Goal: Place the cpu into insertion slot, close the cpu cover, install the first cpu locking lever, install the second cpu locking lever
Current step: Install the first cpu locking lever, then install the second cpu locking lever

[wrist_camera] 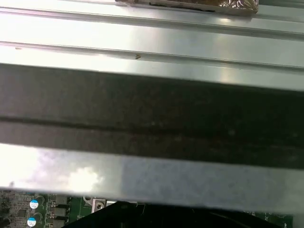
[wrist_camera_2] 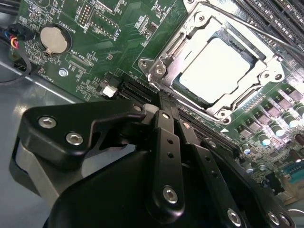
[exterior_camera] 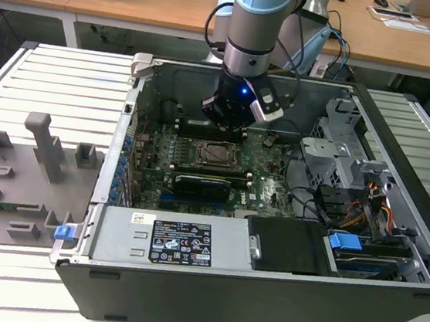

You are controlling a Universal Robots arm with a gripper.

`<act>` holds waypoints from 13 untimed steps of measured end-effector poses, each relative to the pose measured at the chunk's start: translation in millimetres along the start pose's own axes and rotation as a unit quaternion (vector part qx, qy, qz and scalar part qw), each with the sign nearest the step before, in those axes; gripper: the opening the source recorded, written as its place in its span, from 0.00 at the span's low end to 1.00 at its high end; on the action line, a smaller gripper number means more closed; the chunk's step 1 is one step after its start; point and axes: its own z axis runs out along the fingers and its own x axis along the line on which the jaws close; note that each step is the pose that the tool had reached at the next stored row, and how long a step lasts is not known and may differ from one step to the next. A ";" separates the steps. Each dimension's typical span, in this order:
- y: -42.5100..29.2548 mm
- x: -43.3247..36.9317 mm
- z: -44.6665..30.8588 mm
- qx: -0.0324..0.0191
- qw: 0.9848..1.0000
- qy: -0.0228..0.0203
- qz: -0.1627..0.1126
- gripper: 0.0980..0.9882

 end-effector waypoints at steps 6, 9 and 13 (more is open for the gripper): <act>-1.4 0.0 -0.1 0.000 1.000 0.000 0.000 0.01; -3.2 0.2 -0.3 0.000 1.000 0.000 0.000 0.01; -4.6 0.3 -0.4 0.000 1.000 0.000 0.000 0.01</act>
